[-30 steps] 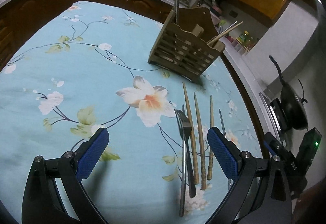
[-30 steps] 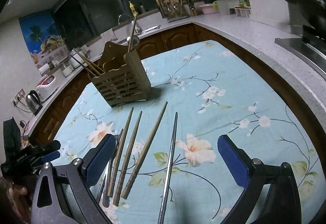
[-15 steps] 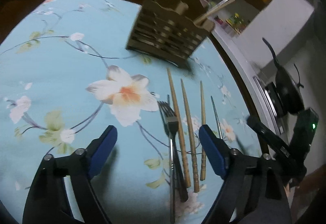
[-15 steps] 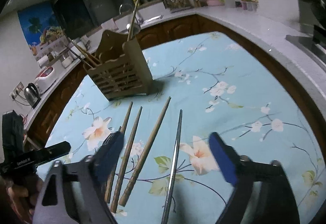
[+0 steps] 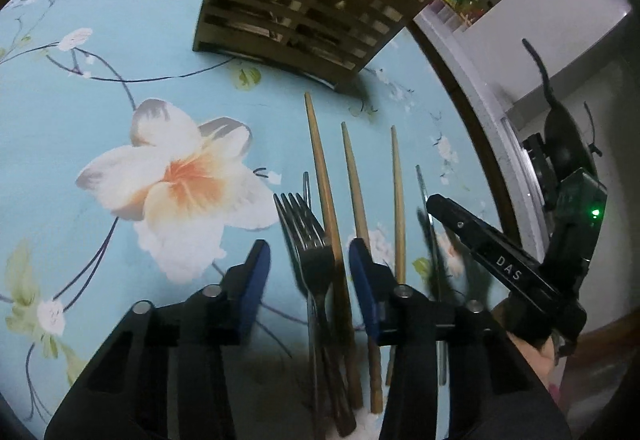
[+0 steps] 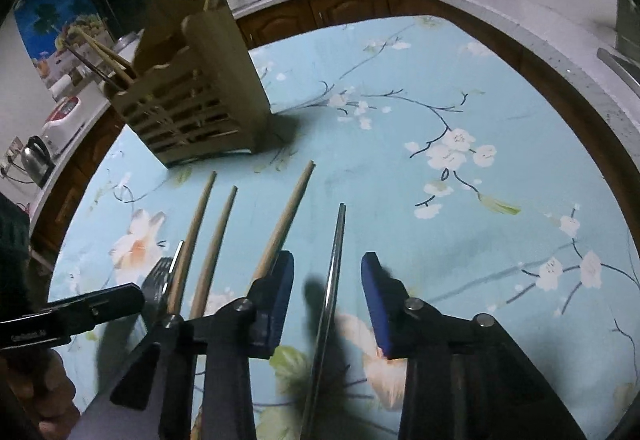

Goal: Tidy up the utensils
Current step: 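Close left tool on the metal fork while right tool grasps a metal chopstick, then lift fork in left tool into holder while right tool carries metal chopstick there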

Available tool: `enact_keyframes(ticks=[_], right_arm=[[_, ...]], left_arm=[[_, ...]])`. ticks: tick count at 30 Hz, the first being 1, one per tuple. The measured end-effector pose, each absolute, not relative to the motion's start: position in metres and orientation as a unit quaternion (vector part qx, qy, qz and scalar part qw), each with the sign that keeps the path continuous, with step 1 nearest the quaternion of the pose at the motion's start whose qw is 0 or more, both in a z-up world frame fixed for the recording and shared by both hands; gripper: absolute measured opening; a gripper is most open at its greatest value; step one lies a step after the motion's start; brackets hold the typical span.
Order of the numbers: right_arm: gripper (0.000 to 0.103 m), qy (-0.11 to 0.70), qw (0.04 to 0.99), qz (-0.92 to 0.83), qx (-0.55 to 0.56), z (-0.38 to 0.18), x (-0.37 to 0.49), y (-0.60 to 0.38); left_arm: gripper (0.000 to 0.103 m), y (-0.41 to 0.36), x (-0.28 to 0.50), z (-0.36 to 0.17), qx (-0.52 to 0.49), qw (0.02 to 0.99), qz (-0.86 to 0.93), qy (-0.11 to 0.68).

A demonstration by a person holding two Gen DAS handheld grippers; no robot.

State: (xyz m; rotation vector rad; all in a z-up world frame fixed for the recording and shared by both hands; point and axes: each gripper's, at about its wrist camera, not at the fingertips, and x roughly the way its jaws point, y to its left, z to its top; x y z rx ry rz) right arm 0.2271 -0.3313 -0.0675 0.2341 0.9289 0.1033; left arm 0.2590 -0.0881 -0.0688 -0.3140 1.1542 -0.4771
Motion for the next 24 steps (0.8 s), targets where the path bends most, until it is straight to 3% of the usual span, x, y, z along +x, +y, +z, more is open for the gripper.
enact_keyframes(ticks=[7, 9, 11, 14, 16, 17, 24], right_arm=[[0.033, 0.452, 0.888, 0.039, 0.072, -0.073, 0.239, -0.318], [0.024, 0.449, 0.892, 0.028, 0.048, -0.074, 0.24, -0.312], [0.007, 0.449, 0.893, 0.02, 0.036, -0.074, 0.241, -0.311], [0.005, 0.453, 0.889, 0.032, 0.064, -0.074, 0.241, -0.319], [0.005, 0.451, 0.887, 0.041, 0.084, -0.071, 0.238, -0.323], [0.005, 0.45, 0.887, 0.043, 0.089, -0.07, 0.236, -0.324], [0.005, 0.421, 0.897, 0.061, 0.119, -0.039, 0.213, -0.329]], left_arm=[[0.024, -0.1, 0.269, -0.07, -0.116, 0.804, -0.222, 0.538], [0.024, -0.102, 0.27, -0.07, -0.11, 0.807, -0.224, 0.536], [0.023, -0.102, 0.269, -0.069, -0.111, 0.807, -0.226, 0.534], [0.021, -0.098, 0.269, -0.069, -0.118, 0.805, -0.228, 0.534], [0.006, -0.095, 0.266, -0.067, -0.124, 0.805, -0.232, 0.532], [0.004, -0.092, 0.264, -0.065, -0.133, 0.801, -0.238, 0.533], [0.002, -0.073, 0.244, -0.038, -0.152, 0.814, -0.244, 0.505]])
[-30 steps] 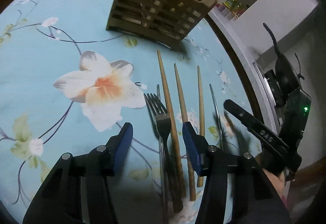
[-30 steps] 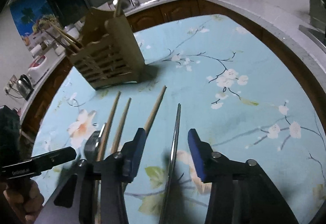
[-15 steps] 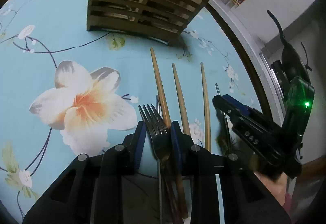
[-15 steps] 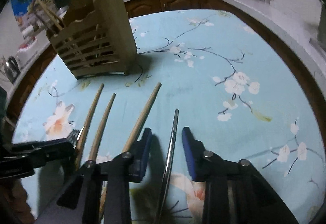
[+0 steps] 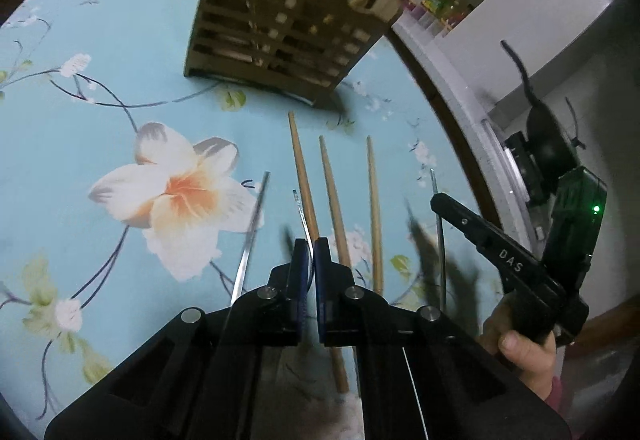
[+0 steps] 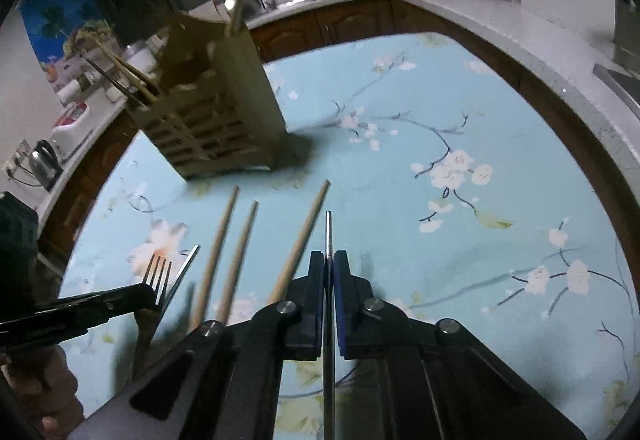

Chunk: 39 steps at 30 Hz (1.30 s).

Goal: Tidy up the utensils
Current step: 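Lift fork in left tool into holder while right tool carries metal chopstick there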

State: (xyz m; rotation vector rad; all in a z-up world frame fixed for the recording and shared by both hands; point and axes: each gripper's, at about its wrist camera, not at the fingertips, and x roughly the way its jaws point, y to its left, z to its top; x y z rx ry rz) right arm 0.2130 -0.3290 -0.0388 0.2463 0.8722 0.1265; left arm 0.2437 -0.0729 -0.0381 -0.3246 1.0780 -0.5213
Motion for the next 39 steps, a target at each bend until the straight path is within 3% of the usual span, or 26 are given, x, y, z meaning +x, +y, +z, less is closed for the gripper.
enact_keyframes(ticks=[17, 39], right_arm=[[0.005, 0.309, 0.937, 0.096, 0.13, 0.063, 0.169, -0.323], [0.005, 0.218, 0.961, 0.112, 0.129, 0.136, 0.196, -0.311]], left_arm=[[0.002, -0.013, 0.199, 0.058, -0.207, 0.861, -0.255, 0.388], [0.002, 0.009, 0.243, 0.135, -0.21, 0.899, -0.249, 0.293]])
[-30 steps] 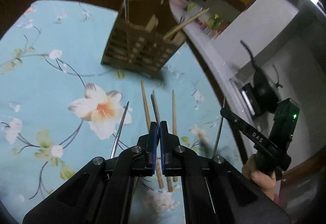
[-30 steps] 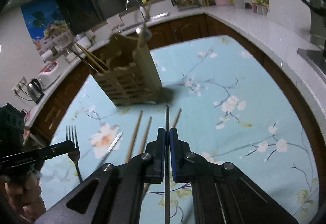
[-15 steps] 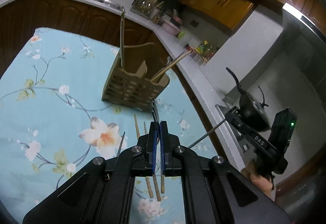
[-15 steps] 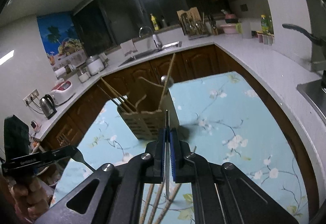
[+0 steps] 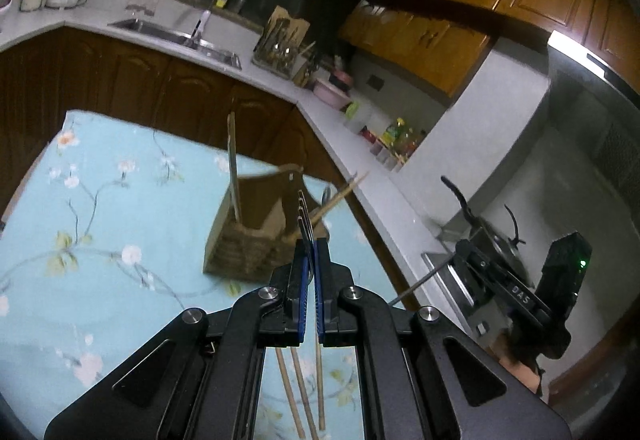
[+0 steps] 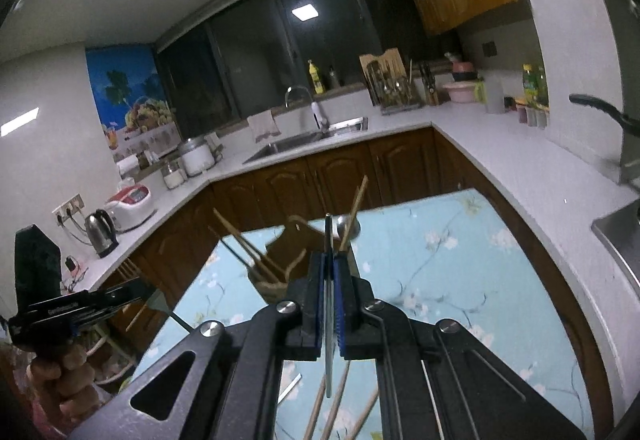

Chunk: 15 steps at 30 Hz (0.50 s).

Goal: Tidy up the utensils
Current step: 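Lift fork in left tool into holder while right tool carries metal chopstick there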

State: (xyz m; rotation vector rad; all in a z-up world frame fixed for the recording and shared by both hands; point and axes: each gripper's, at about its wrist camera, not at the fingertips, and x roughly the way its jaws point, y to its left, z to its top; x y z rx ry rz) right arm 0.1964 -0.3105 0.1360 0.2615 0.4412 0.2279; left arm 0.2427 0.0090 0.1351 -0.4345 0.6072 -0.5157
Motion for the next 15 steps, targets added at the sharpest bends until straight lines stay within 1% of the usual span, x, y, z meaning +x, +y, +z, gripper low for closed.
enact_keyframes(ticks=[10, 15], right_arm=[[0.005, 0.147, 0.974, 0.108, 0.133, 0.184, 0.239, -0.303], [0.005, 0.142, 0.976, 0.1, 0.132, 0.185, 0.273, -0.299]], left_arm=[[0.002, 0.003, 0.301, 0.174, -0.212, 0.919, -0.242, 0.227], [0.002, -0.004, 0.335, 0.161, -0.223, 0.918, -0.236, 0.228]])
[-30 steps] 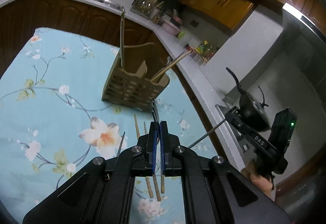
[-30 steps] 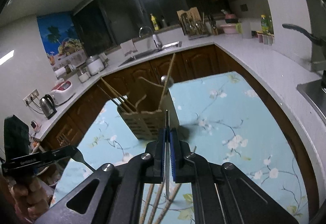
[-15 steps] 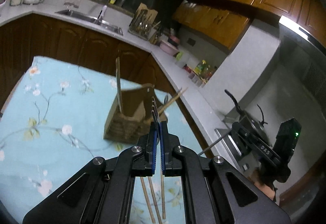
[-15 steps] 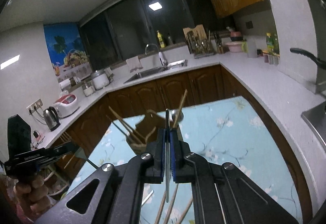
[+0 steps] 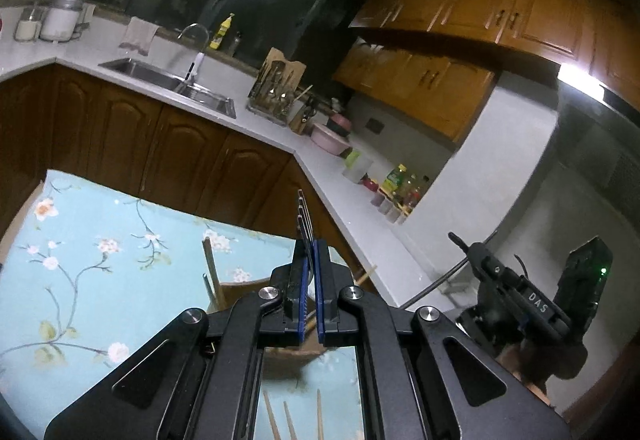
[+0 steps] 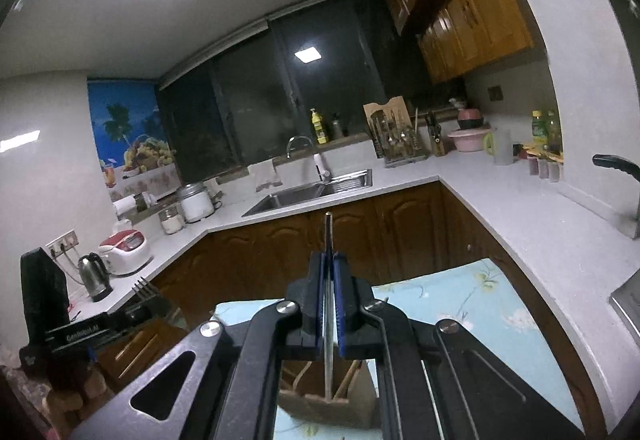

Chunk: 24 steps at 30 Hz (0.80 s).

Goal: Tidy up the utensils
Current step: 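Lift fork in left tool into holder while right tool carries metal chopstick there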

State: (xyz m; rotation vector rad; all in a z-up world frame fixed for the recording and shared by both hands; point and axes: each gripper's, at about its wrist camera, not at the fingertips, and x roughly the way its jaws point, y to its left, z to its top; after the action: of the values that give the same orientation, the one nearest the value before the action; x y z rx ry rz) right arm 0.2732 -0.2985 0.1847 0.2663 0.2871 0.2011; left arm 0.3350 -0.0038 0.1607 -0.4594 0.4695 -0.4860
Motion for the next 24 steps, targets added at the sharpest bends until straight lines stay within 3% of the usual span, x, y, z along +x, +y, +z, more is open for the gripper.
enact_keyframes(ticks=[11, 24], right_arm=[[0.005, 0.183, 0.967, 0.085, 0.152, 0.117, 0.315, -0.295], [0.005, 0.25, 0.949, 0.098, 0.164, 0.073, 0.331, -0.293]], left_arm=[[0.002, -0.018, 0.366, 0.077, -0.238, 0.909, -0.209, 0.273], [0.005, -0.023, 0.374, 0.037, -0.228, 0.892, -0.212, 0.328]])
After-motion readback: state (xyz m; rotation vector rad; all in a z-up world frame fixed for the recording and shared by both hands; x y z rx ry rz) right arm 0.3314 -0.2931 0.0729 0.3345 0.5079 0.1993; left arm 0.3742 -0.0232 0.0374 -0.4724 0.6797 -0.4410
